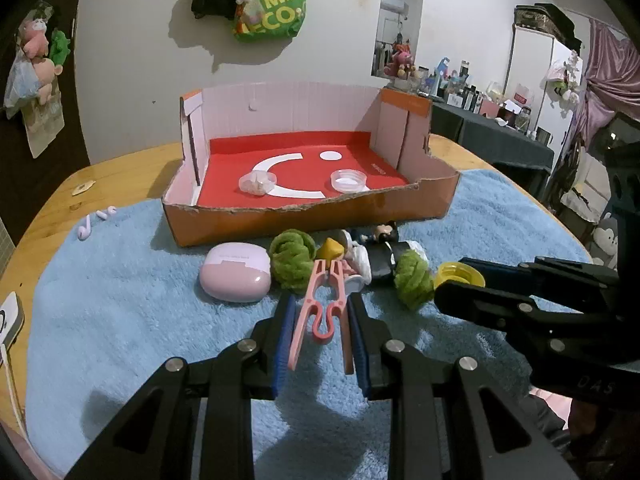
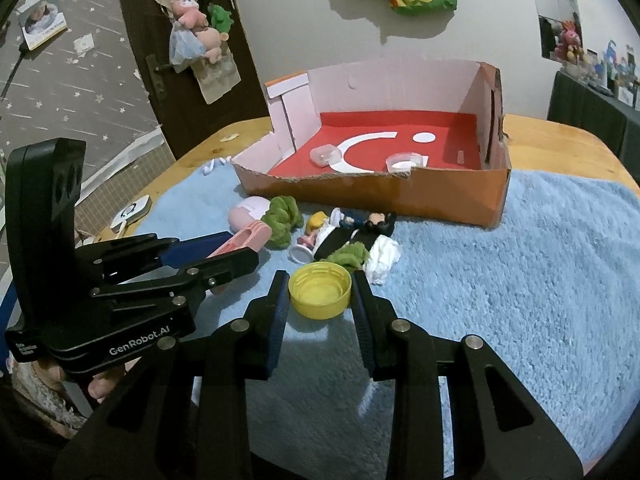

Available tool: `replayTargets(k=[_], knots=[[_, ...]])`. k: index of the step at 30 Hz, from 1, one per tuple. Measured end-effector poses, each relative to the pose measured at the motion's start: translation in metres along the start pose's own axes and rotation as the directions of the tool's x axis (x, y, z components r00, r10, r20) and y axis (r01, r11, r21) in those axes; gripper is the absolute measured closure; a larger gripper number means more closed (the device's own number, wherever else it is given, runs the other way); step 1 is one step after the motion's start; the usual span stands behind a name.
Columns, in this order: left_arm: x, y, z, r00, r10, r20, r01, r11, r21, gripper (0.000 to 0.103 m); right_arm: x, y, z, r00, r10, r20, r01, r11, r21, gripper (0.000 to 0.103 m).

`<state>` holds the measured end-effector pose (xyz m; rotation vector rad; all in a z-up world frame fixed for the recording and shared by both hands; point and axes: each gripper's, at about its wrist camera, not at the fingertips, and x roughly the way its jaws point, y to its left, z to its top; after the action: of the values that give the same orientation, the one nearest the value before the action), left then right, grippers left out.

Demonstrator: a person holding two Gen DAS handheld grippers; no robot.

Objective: Organize objects
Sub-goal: 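Lift the pink clothespin and yellow cap off the towel with both tools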

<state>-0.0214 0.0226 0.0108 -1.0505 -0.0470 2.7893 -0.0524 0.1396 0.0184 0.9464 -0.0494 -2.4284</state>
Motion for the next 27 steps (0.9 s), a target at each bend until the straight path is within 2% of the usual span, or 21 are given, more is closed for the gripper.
replayTargets(k=[27], knots=[[0.007, 0.004, 0.018, 1.000, -0.020, 0.019, 0.020, 1.000, 0.000, 0.075, 0.009, -0.005, 0.016, 1.000, 0.021, 0.003, -0.022, 1.000, 0.016, 0.074]])
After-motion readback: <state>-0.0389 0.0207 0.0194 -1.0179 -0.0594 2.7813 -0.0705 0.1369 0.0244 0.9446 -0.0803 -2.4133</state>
